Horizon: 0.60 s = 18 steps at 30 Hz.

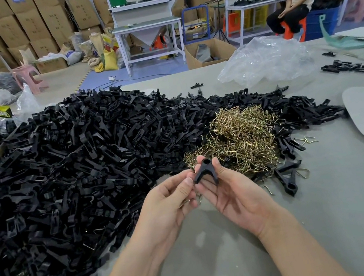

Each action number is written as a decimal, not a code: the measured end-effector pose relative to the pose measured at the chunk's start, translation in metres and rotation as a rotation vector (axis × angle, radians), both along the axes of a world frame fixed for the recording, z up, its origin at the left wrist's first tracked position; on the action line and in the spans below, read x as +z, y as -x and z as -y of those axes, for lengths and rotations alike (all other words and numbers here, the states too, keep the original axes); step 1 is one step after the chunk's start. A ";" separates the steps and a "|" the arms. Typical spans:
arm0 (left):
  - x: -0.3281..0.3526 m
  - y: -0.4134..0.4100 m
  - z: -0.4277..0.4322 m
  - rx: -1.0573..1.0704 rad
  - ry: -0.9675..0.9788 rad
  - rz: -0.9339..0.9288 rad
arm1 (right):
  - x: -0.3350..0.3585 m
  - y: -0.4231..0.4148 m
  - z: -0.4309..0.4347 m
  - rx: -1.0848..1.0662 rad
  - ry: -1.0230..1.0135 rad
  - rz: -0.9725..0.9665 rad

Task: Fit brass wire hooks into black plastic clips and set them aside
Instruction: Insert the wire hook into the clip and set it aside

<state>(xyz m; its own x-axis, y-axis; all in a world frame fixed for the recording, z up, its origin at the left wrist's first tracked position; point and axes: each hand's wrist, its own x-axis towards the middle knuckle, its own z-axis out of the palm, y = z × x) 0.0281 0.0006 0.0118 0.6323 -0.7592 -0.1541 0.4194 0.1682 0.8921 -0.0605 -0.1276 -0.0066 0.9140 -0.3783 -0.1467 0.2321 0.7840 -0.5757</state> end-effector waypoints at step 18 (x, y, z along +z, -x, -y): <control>0.006 0.023 0.009 0.248 0.002 -0.002 | 0.002 0.003 0.003 -0.097 -0.101 0.029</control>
<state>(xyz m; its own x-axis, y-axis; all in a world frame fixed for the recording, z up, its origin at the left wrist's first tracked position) 0.0052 -0.0086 0.0179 0.7990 -0.5813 -0.1539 0.3668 0.2683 0.8908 -0.0632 -0.1309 -0.0044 0.8784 -0.4493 -0.1630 0.3244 0.8110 -0.4870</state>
